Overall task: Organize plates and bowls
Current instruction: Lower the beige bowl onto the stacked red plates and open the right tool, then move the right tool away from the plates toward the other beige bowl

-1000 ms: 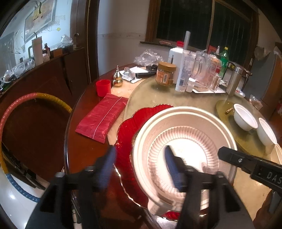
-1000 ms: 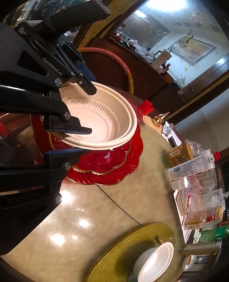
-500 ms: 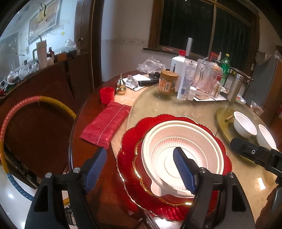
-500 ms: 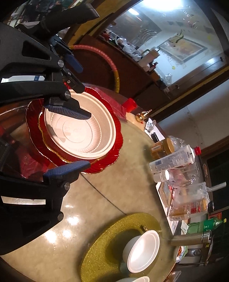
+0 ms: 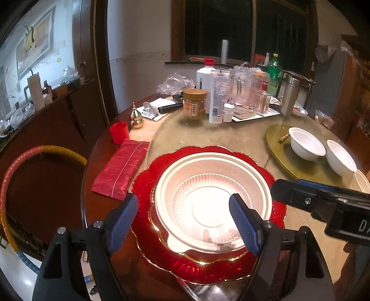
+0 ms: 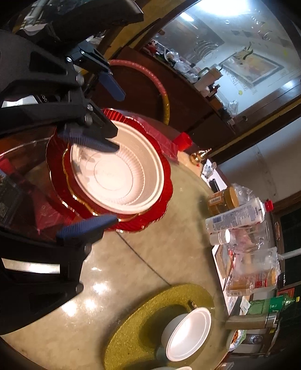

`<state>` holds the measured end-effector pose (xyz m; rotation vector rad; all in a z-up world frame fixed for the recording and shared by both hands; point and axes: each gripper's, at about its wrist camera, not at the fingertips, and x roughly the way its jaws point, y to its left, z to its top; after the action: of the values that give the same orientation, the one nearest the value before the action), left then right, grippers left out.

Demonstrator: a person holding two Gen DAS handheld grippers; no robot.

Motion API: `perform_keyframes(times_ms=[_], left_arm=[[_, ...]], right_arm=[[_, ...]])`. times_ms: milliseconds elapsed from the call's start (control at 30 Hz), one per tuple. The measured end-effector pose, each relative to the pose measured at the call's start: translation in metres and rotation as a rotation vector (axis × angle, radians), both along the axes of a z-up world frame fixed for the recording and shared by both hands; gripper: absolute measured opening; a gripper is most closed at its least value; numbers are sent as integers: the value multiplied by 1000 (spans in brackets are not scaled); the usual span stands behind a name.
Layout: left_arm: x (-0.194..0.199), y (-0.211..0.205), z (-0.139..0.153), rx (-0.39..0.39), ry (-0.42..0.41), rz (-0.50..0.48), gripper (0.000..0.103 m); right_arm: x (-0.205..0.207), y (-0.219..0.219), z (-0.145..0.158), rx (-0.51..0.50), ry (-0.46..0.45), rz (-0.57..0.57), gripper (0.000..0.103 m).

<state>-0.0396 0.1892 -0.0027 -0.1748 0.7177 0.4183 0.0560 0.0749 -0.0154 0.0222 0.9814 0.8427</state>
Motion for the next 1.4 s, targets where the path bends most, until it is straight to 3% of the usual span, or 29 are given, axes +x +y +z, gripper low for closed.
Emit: perform_keyframes(times_ms=[133, 333, 833, 1167, 1400], left_arm=[[3, -4, 1, 8, 7, -11, 81], [6, -10, 2, 24, 12, -23, 81], [11, -34, 13, 94, -8, -64, 81], [23, -67, 20, 153, -19, -139, 82], [40, -106, 22, 172, -29, -213, 82]], right_arm=[[5, -8, -3, -15, 18, -31, 67], [6, -11, -7, -40, 20, -21, 103], [4, -34, 2, -39, -43, -46, 103], [16, -87, 5, -30, -30, -147, 103], [16, -123, 9, -154, -138, -261, 103]])
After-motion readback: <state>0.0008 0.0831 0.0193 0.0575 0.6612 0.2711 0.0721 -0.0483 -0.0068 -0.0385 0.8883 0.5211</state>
